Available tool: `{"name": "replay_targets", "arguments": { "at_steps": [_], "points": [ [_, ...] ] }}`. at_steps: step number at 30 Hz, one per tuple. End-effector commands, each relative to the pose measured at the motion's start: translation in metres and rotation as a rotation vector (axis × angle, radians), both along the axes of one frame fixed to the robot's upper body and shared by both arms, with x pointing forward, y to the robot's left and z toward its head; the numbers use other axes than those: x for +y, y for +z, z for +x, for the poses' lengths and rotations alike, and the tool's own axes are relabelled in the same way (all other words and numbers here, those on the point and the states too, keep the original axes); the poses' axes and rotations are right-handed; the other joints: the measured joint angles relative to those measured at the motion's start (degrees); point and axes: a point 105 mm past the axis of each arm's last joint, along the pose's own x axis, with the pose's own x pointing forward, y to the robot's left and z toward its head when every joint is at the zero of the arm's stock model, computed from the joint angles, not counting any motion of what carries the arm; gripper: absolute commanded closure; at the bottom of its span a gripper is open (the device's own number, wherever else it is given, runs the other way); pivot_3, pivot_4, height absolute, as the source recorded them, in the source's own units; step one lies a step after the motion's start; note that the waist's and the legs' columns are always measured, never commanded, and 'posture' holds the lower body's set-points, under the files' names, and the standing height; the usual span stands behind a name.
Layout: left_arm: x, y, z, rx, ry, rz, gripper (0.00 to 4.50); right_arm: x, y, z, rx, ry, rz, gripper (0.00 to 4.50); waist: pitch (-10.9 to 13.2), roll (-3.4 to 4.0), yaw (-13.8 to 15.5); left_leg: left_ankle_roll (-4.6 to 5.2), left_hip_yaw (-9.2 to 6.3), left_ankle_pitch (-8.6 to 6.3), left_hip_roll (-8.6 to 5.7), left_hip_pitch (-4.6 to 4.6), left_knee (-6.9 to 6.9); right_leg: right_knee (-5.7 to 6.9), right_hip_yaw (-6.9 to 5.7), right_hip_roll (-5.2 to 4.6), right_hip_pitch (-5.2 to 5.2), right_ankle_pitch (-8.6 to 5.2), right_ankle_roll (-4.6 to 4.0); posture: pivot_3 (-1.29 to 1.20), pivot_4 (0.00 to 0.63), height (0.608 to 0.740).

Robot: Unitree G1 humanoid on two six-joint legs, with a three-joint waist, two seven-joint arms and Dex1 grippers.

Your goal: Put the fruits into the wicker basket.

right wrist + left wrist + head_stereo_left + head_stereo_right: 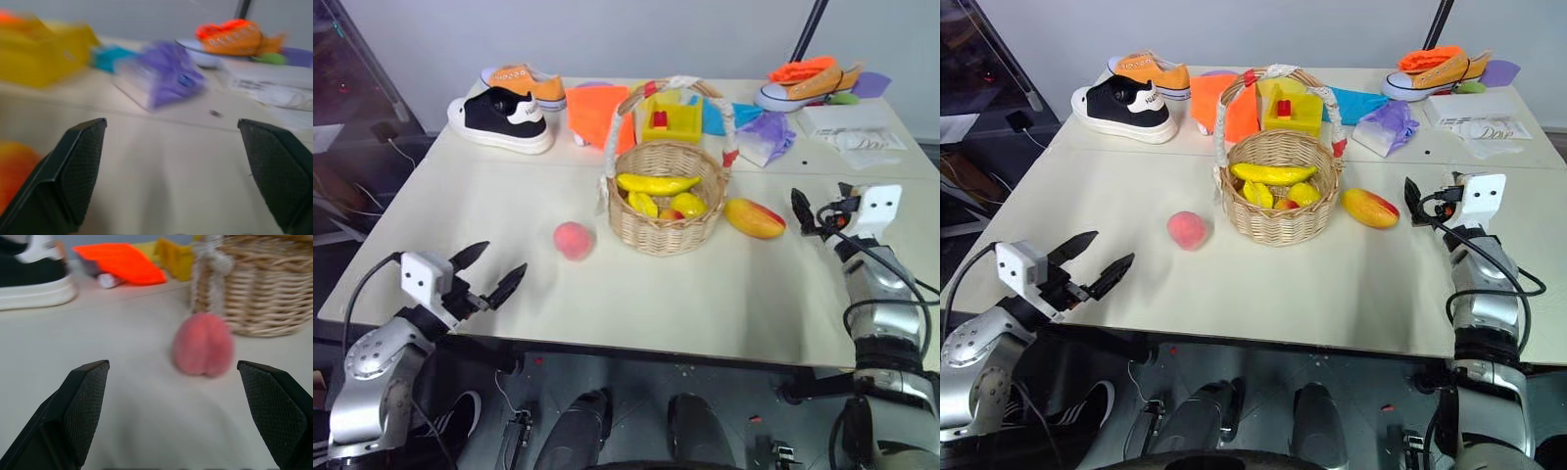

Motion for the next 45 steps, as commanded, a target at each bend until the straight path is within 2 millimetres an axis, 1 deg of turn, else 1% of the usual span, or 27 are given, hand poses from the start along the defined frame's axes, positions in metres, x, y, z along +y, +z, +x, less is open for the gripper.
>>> {"name": "replay_targets", "arguments": {
  "at_steps": [1,2,4,6,8,11,14,16,17,20,22,24,26,30,32,34,36,39,42,44,45],
  "points": [
    [-0.034,0.03,-0.009,-0.049,-0.18,0.004,0.0,0.021,0.022,-0.026,-0.002,0.203,-0.093,0.03,0.0,0.02,0.17,0.0,0.0,-0.01,0.01,0.0,0.01,0.0,0.0,0.01,0.0,0.0,0.0,0.0,0.15,0.74],
    [-0.039,0.032,-0.01,-0.046,-0.211,0.01,0.0,0.027,0.021,-0.033,0.022,0.242,-0.135,0.03,0.0,0.04,0.28,0.02,-0.01,-0.02,-0.01,-0.01,0.01,-0.01,0.0,-0.01,0.01,-0.01,0.01,0.0,0.15,0.74],
    [-0.043,0.034,-0.008,-0.039,-0.229,0.019,0.0,0.033,0.018,-0.044,0.05,0.284,-0.177,0.03,-0.01,0.05,0.08,0.07,0.03,-0.05,0.0,0.0,0.01,-0.04,0.0,-0.01,0.02,-0.03,0.02,0.0,0.15,0.74],
    [-0.045,0.037,-0.003,-0.047,-0.226,0.014,0.0,0.039,0.014,-0.054,0.08,0.3,-0.211,0.03,0.0,0.04,-0.06,0.08,0.13,-0.06,0.04,0.01,-0.01,-0.04,0.05,-0.01,-0.01,-0.03,0.02,0.0,0.15,0.74],
    [-0.048,0.039,0.001,-0.064,-0.233,0.014,0.0,0.043,0.006,-0.057,0.133,0.288,-0.272,0.03,0.01,0.03,-0.18,0.08,0.22,-0.07,0.16,0.01,-0.01,-0.06,0.08,0.0,-0.03,-0.04,0.0,0.0,0.15,0.74],
    [-0.056,0.036,0.002,-0.036,-0.268,0.036,0.0,0.06,0.005,-0.054,0.174,0.331,-0.363,0.03,0.02,0.02,-0.19,0.1,0.42,-0.08,0.15,0.01,0.02,-0.07,0.31,0.06,-0.08,-0.04,-0.02,0.0,0.15,0.74],
    [-0.063,0.04,0.002,-0.041,-0.306,0.024,0.0,0.06,0.021,-0.032,0.161,0.28,-0.396,0.03,0.04,0.0,-0.14,0.12,0.51,-0.09,0.19,0.01,0.08,-0.16,0.48,0.18,-0.09,0.01,-0.08,0.0,0.15,0.74],
    [-0.066,0.039,0.002,-0.027,-0.328,0.017,0.0,0.055,0.026,-0.019,0.177,0.24,-0.432,0.03,0.05,-0.02,0.01,0.12,0.52,-0.09,0.22,0.0,0.11,-0.19,0.49,0.21,-0.06,0.03,-0.1,0.0,0.15,0.74],
    [-0.069,0.039,0.003,-0.029,-0.338,0.02,0.0,0.054,0.026,-0.013,0.201,0.243,-0.44,0.03,0.05,-0.02,0.05,0.12,0.51,-0.09,0.22,0.0,0.11,-0.23,0.49,0.23,-0.06,0.04,-0.11,0.0,0.15,0.74],
    [-0.079,0.044,0.002,-0.044,-0.38,0.032,0.0,0.048,0.011,0.001,0.336,0.254,-0.431,0.03,0.09,-0.13,0.72,0.2,0.51,-0.14,0.29,-0.01,0.09,-0.37,0.47,0.3,0.0,0.04,-0.11,0.0,0.15,0.74],
    [-0.082,0.047,0.001,-0.018,-0.405,0.019,0.0,0.049,0.005,0.005,0.379,0.28,-0.432,0.03,0.09,-0.14,1.13,0.21,0.53,-0.2,0.4,-0.06,0.07,-0.47,0.49,0.41,-0.03,0.05,-0.1,0.0,0.15,0.74],
    [-0.082,0.047,0.005,0.001,-0.398,0.046,0.0,0.05,0.003,0.014,0.406,0.289,-0.413,0.03,0.09,-0.13,1.19,0.17,0.55,-0.26,0.49,-0.07,0.06,-0.46,0.51,0.49,-0.07,0.13,0.04,0.0,0.15,0.74],
    [-0.083,0.047,0.006,0.004,-0.393,0.055,0.0,0.05,-0.001,0.02,0.424,0.284,-0.431,0.03,0.1,-0.12,1.12,0.13,0.62,-0.29,0.59,-0.07,0.06,-0.46,0.57,0.6,-0.11,0.14,0.04,0.0,0.15,0.74],
    [-0.086,0.041,0.0,0.039,-0.41,0.037,0.0,0.047,-0.011,0.027,0.457,0.268,-0.449,0.03,0.1,-0.12,0.85,0.09,0.73,-0.31,0.72,-0.06,0.05,-0.46,0.68,0.73,-0.16,0.17,0.0,0.0,0.15,0.74],
    [-0.086,0.038,-0.002,0.04,-0.409,0.038,0.0,0.045,-0.023,0.027,0.498,0.275,-0.462,0.03,0.1,-0.12,0.82,0.07,0.74,-0.32,0.77,-0.05,0.06,-0.46,0.7,0.78,-0.16,0.18,-0.02,0.0,0.15,0.74],
    [-0.085,0.037,-0.003,0.045,-0.399,0.031,0.0,0.043,-0.029,0.028,0.514,0.273,-0.444,0.03,0.1,-0.12,0.84,0.07,0.75,-0.32,0.78,-0.05,0.06,-0.46,0.71,0.79,-0.17,0.2,-0.04,0.0,0.15,0.74],
    [-0.084,0.038,-0.002,0.045,-0.394,0.03,0.0,0.041,-0.03,0.029,0.518,0.271,-0.441,0.03,0.1,-0.11,0.86,0.07,0.77,-0.32,0.78,-0.04,0.07,-0.46,0.73,0.79,-0.17,0.21,-0.06,0.0,0.15,0.74],
    [-0.081,0.039,0.001,0.038,-0.383,0.022,0.0,0.043,-0.023,0.033,0.487,0.268,-0.42,0.03,0.1,-0.12,0.84,0.07,0.81,-0.32,0.78,-0.04,0.1,-0.46,0.77,0.8,-0.17,0.22,-0.07,0.0,0.15,0.74],
    [-0.081,0.038,0.003,0.038,-0.375,0.021,0.0,0.044,-0.02,0.034,0.467,0.261,-0.408,0.86,0.1,-0.12,0.82,0.07,0.81,-0.32,0.79,-0.04,0.1,-0.45,0.78,0.81,-0.18,0.23,-0.08,0.0,0.15,0.74],
    [-0.081,0.036,0.004,0.038,-0.373,0.023,0.0,0.046,-0.022,0.032,0.465,0.27,-0.421,1.77,0.1,-0.12,0.87,0.07,0.81,-0.32,0.8,-0.04,0.1,-0.45,0.78,0.81,-0.19,0.22,-0.08,0.0,0.15,0.74],
    [-0.081,0.036,0.004,0.038,-0.372,0.025,0.0,0.047,-0.021,0.031,0.459,0.275,-0.415,1.77,0.1,-0.11,0.88,0.06,0.82,-0.32,0.8,-0.04,0.09,-0.45,0.78,0.81,-0.19,0.23,-0.08,0.0,0.15,0.74]
  ]
}}
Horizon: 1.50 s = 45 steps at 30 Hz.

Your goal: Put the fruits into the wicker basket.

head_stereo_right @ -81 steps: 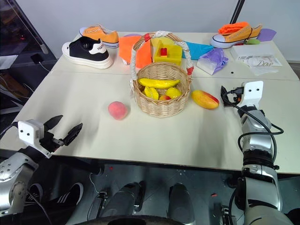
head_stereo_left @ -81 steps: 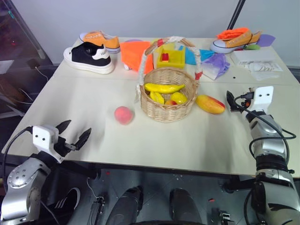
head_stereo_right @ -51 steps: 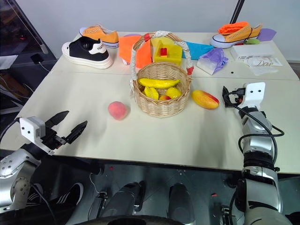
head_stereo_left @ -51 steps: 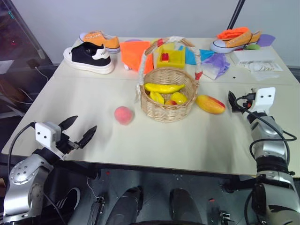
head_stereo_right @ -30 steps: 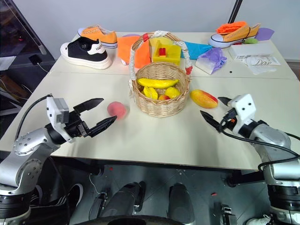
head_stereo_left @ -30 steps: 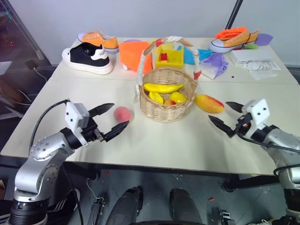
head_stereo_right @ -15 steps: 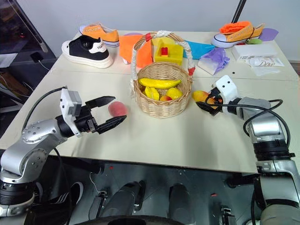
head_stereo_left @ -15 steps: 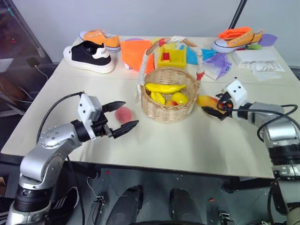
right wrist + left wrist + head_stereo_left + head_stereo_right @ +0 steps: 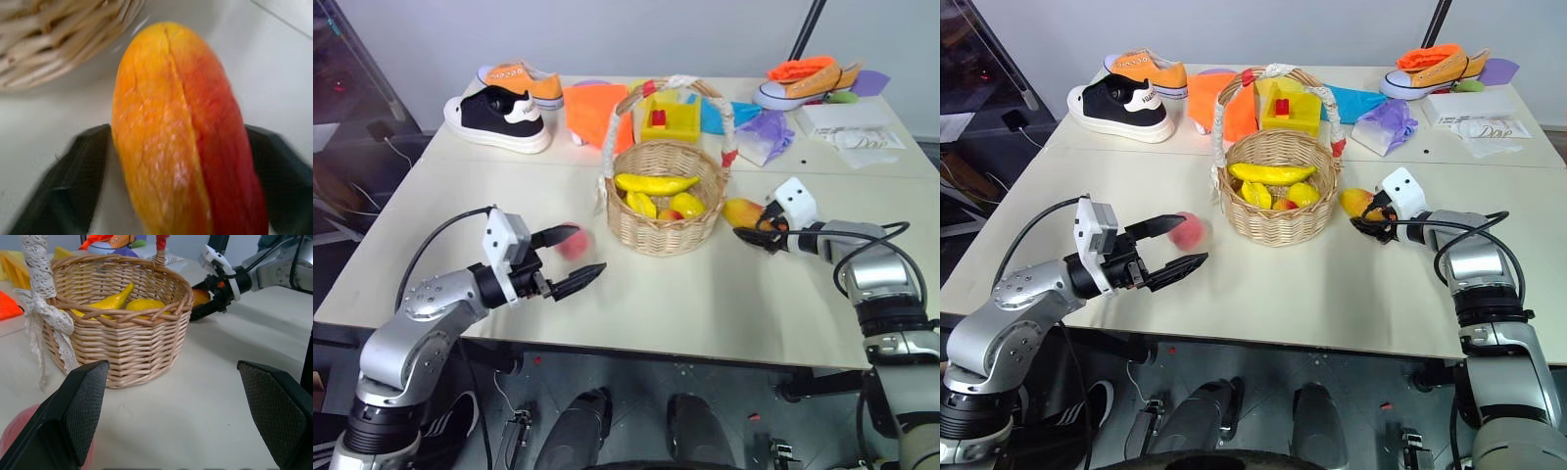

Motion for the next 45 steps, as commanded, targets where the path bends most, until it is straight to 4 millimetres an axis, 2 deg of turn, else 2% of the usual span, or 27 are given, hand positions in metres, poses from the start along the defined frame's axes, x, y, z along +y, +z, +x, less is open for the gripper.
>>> {"name": "replay_targets", "arguments": {
  "at_steps": [1,4,6,10,12,14,17,21,23,29,33,38,41,43,45],
  "points": [
    [0.0,0.009,0.0,-0.054,0.003,-0.003,0.0,0.003,0.021,0.001,-0.081,0.012,0.021,1.77,0.0,0.0,0.05,0.0,0.0,0.0,0.0,0.0,0.0,0.0,0.0,0.0,0.0,0.0,0.0,0.0,0.15,0.74],
    [0.0,0.009,0.0,-0.053,-0.001,-0.009,0.0,0.003,0.022,-0.004,-0.087,0.011,0.036,1.77,0.0,0.0,0.05,0.0,0.0,0.0,0.0,0.0,0.0,0.0,0.0,0.0,0.0,0.0,0.0,0.0,0.15,0.74],
    [0.0,0.008,0.0,-0.054,0.002,-0.007,0.0,-0.005,0.031,-0.012,-0.102,-0.01,0.059,1.77,0.0,0.0,0.16,0.0,0.0,0.0,0.0,0.0,0.0,0.0,0.01,0.0,0.0,0.0,0.0,0.0,0.15,0.74],
    [0.005,0.007,0.0,-0.057,0.023,-0.01,0.0,-0.015,0.051,-0.04,-0.128,-0.013,0.086,1.77,0.0,0.01,0.59,0.02,-0.01,-0.02,-0.02,-0.02,-0.01,-0.01,0.02,-0.02,-0.01,0.0,0.0,0.0,0.15,0.74],
    [0.011,0.008,0.0,-0.053,0.05,-0.037,0.0,-0.009,0.065,-0.059,-0.147,0.02,0.134,1.77,0.0,0.01,0.48,0.03,0.01,-0.04,-0.02,-0.04,0.01,-0.01,0.02,-0.02,-0.02,0.0,0.0,0.0,0.15,0.74],
    [0.015,0.006,0.002,-0.062,0.081,-0.05,0.0,0.008,0.078,-0.08,-0.152,0.095,0.217,1.77,0.0,0.01,0.38,0.03,0.02,-0.07,0.03,-0.04,0.01,-0.01,0.03,-0.01,-0.03,0.0,0.0,0.0,0.15,0.74],
    [0.018,0.006,0.003,-0.08,0.102,-0.06,0.0,0.026,0.088,-0.093,-0.176,0.142,0.245,1.77,-0.01,0.03,-0.1,-0.01,0.21,-0.13,0.23,0.02,0.02,0.01,0.12,0.07,-0.08,0.03,-0.07,0.0,0.15,0.74],
    [0.015,0.008,0.006,-0.091,0.1,-0.071,0.0,0.066,0.096,-0.103,-0.156,0.292,0.286,1.77,0.0,0.01,0.05,0.01,0.3,-0.15,0.25,0.02,0.18,-0.01,0.16,0.09,-0.01,-0.01,-0.27,0.0,0.15,0.74],
    [0.015,0.008,0.007,-0.093,0.1,-0.068,0.0,0.083,0.101,-0.098,-0.173,0.318,0.293,1.77,0.0,-0.01,0.26,0.02,0.34,-0.16,0.23,0.02,0.22,-0.01,0.19,0.08,0.0,0.0,-0.27,0.0,0.15,0.74],
    [0.016,0.009,0.009,-0.096,0.122,-0.089,0.0,0.132,0.107,-0.045,-0.324,0.277,0.283,1.77,0.0,-0.02,0.0,0.02,0.34,-0.15,0.26,0.02,0.16,-0.01,0.21,0.13,-0.1,0.03,-0.3,0.0,0.15,0.74],
    [0.018,0.009,0.008,-0.115,0.161,-0.087,0.0,0.154,0.107,-0.023,-0.387,0.266,0.266,1.77,-0.01,-0.04,0.39,0.0,0.32,-0.15,0.23,-0.04,0.08,0.02,0.24,0.15,-0.22,0.14,-0.12,0.0,0.15,0.74],
    [0.014,0.009,0.006,-0.121,0.176,-0.096,0.0,0.163,0.098,0.002,-0.424,0.256,0.203,1.77,-0.02,-0.05,0.19,-0.01,0.32,-0.15,0.2,-0.05,0.07,0.03,0.25,0.16,-0.25,0.2,-0.08,0.0,0.15,0.74],
    [0.015,0.007,0.005,-0.116,0.191,-0.092,0.0,0.164,0.102,0.007,-0.425,0.246,0.257,0.85,-0.01,-0.05,-0.05,-0.01,0.32,-0.14,0.21,-0.05,0.08,0.04,0.26,0.2,-0.23,0.22,-0.08,0.0,0.15,0.74],
    [0.018,0.006,0.005,-0.114,0.207,-0.092,0.0,0.165,0.102,0.003,-0.41,0.263,0.28,0.01,-0.02,-0.05,-0.15,-0.02,0.31,-0.14,0.23,-0.05,0.07,0.05,0.28,0.23,-0.26,0.23,-0.07,0.0,0.15,0.74],
    [0.021,0.005,0.005,-0.114,0.223,-0.085,0.0,0.166,0.102,-0.007,-0.392,0.317,0.298,0.01,-0.02,-0.05,-0.22,-0.03,0.3,-0.13,0.24,-0.05,0.05,0.07,0.29,0.25,-0.29,0.24,-0.07,0.0,0.15,0.74]
  ]
}}
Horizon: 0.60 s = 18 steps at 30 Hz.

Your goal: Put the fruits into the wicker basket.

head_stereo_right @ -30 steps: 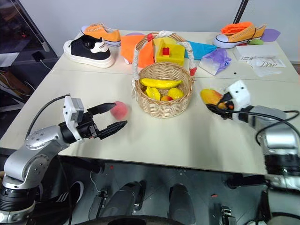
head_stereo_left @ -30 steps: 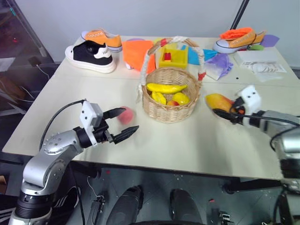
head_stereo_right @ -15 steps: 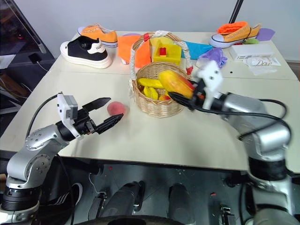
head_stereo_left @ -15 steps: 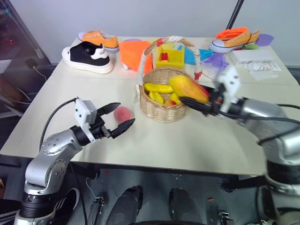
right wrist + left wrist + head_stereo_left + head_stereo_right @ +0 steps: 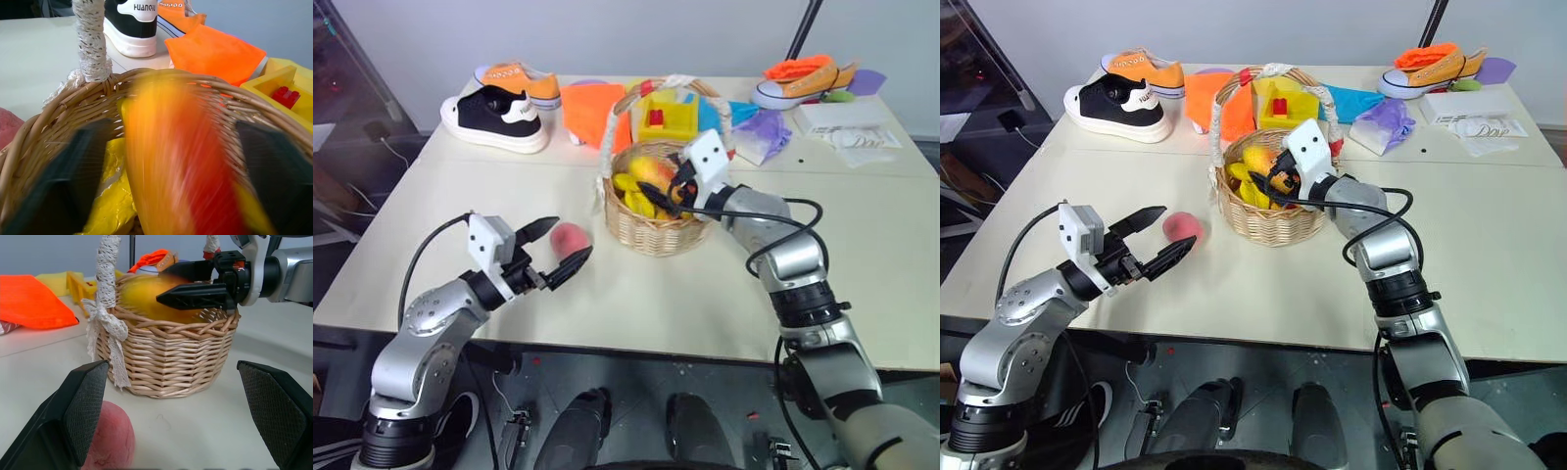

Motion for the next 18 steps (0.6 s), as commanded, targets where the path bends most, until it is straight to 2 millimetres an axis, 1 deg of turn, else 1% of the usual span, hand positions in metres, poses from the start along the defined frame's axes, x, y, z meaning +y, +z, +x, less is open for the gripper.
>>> {"name": "replay_targets", "arguments": {
  "at_steps": [1,2,3,5,6,7,8,9,10,12,14,16,18],
  "points": [
    [0.008,0.01,-0.001,-0.065,0.048,0.02,0.0,-0.005,0.026,-0.019,-0.075,0.081,0.031,0.01,0.0,0.0,-0.02,0.0,0.0,0.0,0.0,0.0,0.0,0.0,0.0,0.0,0.0,0.0,0.0,0.0,0.15,0.74],
    [0.012,0.013,0.002,-0.088,0.079,0.027,0.0,-0.014,0.027,-0.024,-0.087,0.077,0.023,0.01,0.0,0.0,0.13,0.0,0.0,0.0,0.01,0.0,-0.01,0.0,0.0,0.0,0.0,0.0,0.0,0.0,0.15,0.74],
    [0.018,0.015,0.004,-0.107,0.114,0.034,0.0,-0.023,0.032,-0.031,-0.12,0.077,0.026,0.01,0.0,0.0,0.29,0.0,-0.01,-0.01,0.0,0.0,-0.01,-0.01,0.0,0.0,0.0,0.0,0.0,0.0,0.15,0.74],
    [0.026,0.015,0.009,-0.12,0.166,0.063,0.0,-0.039,0.046,-0.042,-0.149,0.062,0.097,0.01,0.0,0.0,0.61,0.0,-0.01,-0.01,0.0,0.0,0.0,-0.03,0.0,0.0,0.03,0.0,0.0,0.0,0.15,0.74],
    [0.028,0.012,0.008,-0.119,0.174,0.07,0.0,-0.043,0.05,-0.055,-0.168,0.085,0.124,0.01,0.0,0.0,0.64,0.0,0.0,-0.01,-0.01,0.0,0.01,-0.04,0.01,-0.01,0.04,0.0,0.0,0.0,0.15,0.74],
    [0.03,0.009,0.008,-0.12,0.185,0.077,0.0,-0.044,0.05,-0.071,-0.176,0.135,0.143,0.01,0.0,0.0,0.63,0.0,0.0,-0.02,-0.01,0.0,0.0,-0.04,0.01,-0.01,0.04,0.0,0.0,0.0,0.15,0.74],
    [0.033,0.008,0.008,-0.122,0.2,0.08,0.0,-0.044,0.048,-0.087,-0.187,0.186,0.148,0.01,0.0,0.0,0.63,0.01,0.01,-0.02,0.0,0.0,0.0,-0.05,0.03,-0.02,0.04,0.0,0.01,0.0,0.15,0.74],
    [0.035,0.006,0.009,-0.123,0.218,0.08,0.0,-0.046,0.043,-0.097,-0.192,0.21,0.134,0.01,-0.01,-0.01,0.63,0.02,0.01,-0.03,0.0,0.0,-0.02,-0.06,0.02,-0.02,0.04,0.0,0.01,0.0,0.15,0.74],
    [0.036,0.005,0.01,-0.124,0.234,0.086,0.0,-0.05,0.036,-0.102,-0.188,0.206,0.102,0.01,-0.01,-0.01,0.58,0.02,0.01,-0.07,0.02,0.0,-0.03,-0.07,0.02,-0.02,0.05,-0.01,0.02,0.0,0.15,0.74],
    [0.042,0.004,0.016,-0.103,0.29,0.072,0.0,-0.062,0.013,-0.116,-0.172,0.212,-0.037,0.01,-0.01,-0.01,0.6,0.02,0.03,-0.08,0.04,0.01,-0.01,-0.06,0.02,-0.01,0.04,-0.01,0.02,0.0,0.15,0.74],
    [0.043,0.004,0.023,-0.091,0.332,0.082,0.0,-0.08,-0.004,-0.127,-0.14,0.225,-0.147,0.01,0.0,-0.01,0.63,0.02,0.07,-0.08,0.04,0.02,0.07,-0.07,0.01,0.0,0.1,-0.02,0.01,0.0,0.15,0.74],
    [0.039,0.001,0.031,-0.047,0.363,0.077,0.0,-0.098,-0.001,-0.128,-0.143,0.196,-0.151,0.01,0.01,-0.04,0.58,0.02,0.18,-0.08,0.03,0.02,0.18,-0.08,0.06,-0.02,0.15,-0.02,0.02,0.0,0.15,0.74],
    [0.033,-0.001,0.035,-0.001,0.369,0.051,0.0,-0.104,0.003,-0.129,-0.165,0.184,-0.146,0.01,0.02,-0.05,0.34,0.03,0.28,-0.08,0.03,0.09,0.27,-0.08,0.19,0.0,0.22,0.06,0.11,0.0,0.15,0.74]
  ]
}}
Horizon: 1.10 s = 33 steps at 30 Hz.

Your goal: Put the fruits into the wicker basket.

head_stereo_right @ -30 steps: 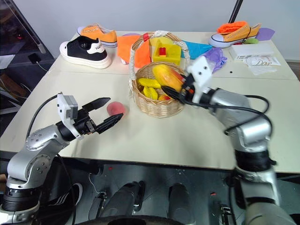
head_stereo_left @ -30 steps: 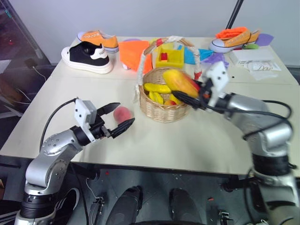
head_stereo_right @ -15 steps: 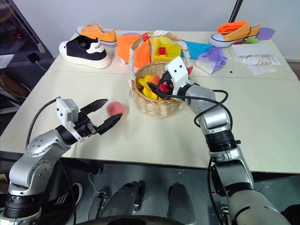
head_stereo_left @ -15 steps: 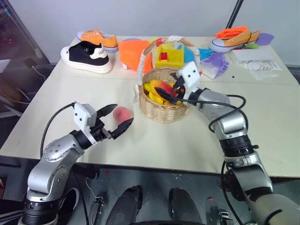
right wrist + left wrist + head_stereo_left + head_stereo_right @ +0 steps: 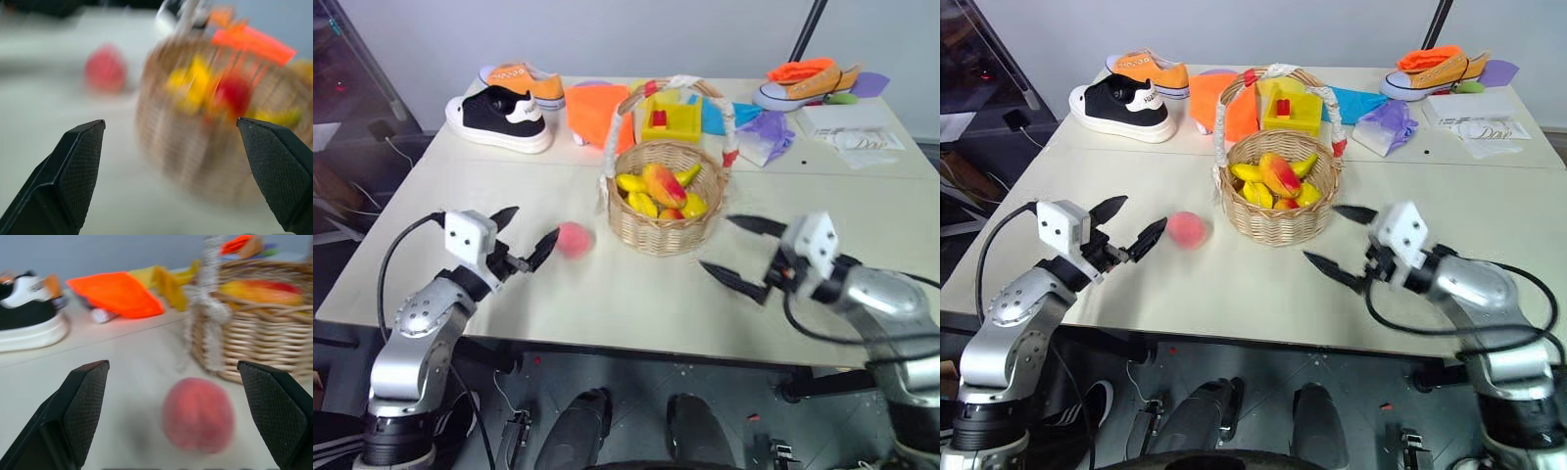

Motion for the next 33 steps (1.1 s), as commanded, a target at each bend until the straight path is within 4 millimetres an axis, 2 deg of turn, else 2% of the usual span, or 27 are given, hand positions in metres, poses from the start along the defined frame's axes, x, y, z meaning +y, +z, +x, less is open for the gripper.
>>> {"name": "replay_targets", "arguments": {
  "at_steps": [1,4,7,10,11,14,18,24,27,29,30,33],
  "points": [
    [-0.012,0.001,0.006,0.04,0.015,-0.014,0.0,-0.008,0.023,-0.006,-0.119,0.01,0.001,0.01,0.0,-0.01,-0.11,0.0,0.06,0.0,0.0,0.05,0.01,0.0,0.07,0.0,0.03,0.04,0.05,0.0,0.15,0.74],
    [-0.014,-0.012,0.012,0.116,0.047,0.041,0.0,-0.003,0.02,-0.007,-0.121,0.023,0.0,0.01,-0.02,-0.04,-0.04,0.0,0.07,0.0,0.11,0.14,-0.01,0.0,0.07,0.08,0.11,0.05,0.06,0.0,0.15,0.74],
    [-0.017,-0.013,0.024,0.167,0.088,0.009,0.0,0.004,0.021,-0.002,-0.13,0.04,0.007,0.01,-0.02,-0.05,0.2,0.0,0.07,0.0,0.15,0.1,-0.04,0.02,0.08,0.13,0.02,0.06,0.08,0.0,0.15,0.74],
    [-0.034,-0.012,0.032,0.214,0.042,-0.004,0.0,0.013,0.021,-0.001,-0.141,0.072,-0.002,0.01,0.03,-0.14,0.28,0.0,0.07,0.0,0.15,0.08,0.01,0.01,0.07,0.14,0.03,0.07,0.08,0.0,0.15,0.74],
    [-0.036,-0.015,0.034,0.23,0.041,0.041,0.0,0.016,0.021,0.0,-0.136,0.08,0.002,0.01,0.03,-0.19,0.28,0.0,0.07,0.0,0.14,0.08,0.01,0.0,0.07,0.14,0.05,0.07,0.08,0.0,0.15,0.74],
    [-0.037,-0.024,0.038,0.284,0.027,0.145,0.0,0.021,0.02,0.002,-0.131,0.096,0.0,0.01,0.04,-0.19,0.19,0.02,0.09,-0.02,0.12,0.08,-0.02,-0.06,0.07,0.12,0.05,0.08,0.12,0.0,0.15,0.74],
    [-0.047,-0.028,0.044,0.309,-0.021,0.133,0.0,0.026,0.021,0.004,-0.138,0.105,0.001,0.01,0.04,-0.19,0.18,0.02,0.09,-0.02,0.15,0.04,-0.12,0.01,0.08,0.14,-0.1,0.09,0.13,0.0,0.15,0.74],
    [-0.051,-0.038,0.046,0.358,-0.045,0.138,0.0,0.027,0.024,0.005,-0.153,0.094,0.004,0.01,0.04,-0.2,0.2,0.02,0.1,-0.03,0.13,0.04,-0.09,-0.02,0.08,0.11,-0.06,0.09,0.14,0.0,0.15,0.74],
    [-0.054,-0.038,0.046,0.361,-0.055,0.126,0.79,0.028,0.024,0.005,-0.151,0.094,0.007,0.0,0.04,-0.2,0.2,0.02,0.1,-0.02,0.13,0.04,-0.09,-0.01,0.08,0.11,-0.08,0.1,0.14,0.0,0.15,0.74],
    [-0.052,-0.037,0.047,0.355,-0.044,0.145,1.62,0.028,0.026,0.006,-0.153,0.093,0.011,0.0,0.04,-0.2,0.21,0.02,0.1,-0.02,0.13,0.04,-0.09,-0.01,0.09,0.11,-0.07,0.1,0.14,0.0,0.15,0.74],
    [-0.048,-0.034,0.048,0.34,-0.029,0.154,1.74,0.028,0.026,0.006,-0.157,0.093,0.011,0.0,0.04,-0.2,0.2,0.02,0.1,-0.02,0.13,0.04,-0.08,-0.01,0.09,0.11,-0.07,0.1,0.14,0.0,0.15,0.74],
    [-0.047,-0.018,0.049,0.27,-0.026,0.132,1.74,0.028,0.029,0.007,-0.166,0.089,0.022,0.0,0.04,-0.2,0.16,0.02,0.1,-0.02,0.13,0.04,-0.08,0.0,0.09,0.11,-0.08,0.1,0.14,0.0,0.15,0.74]
  ]
}}
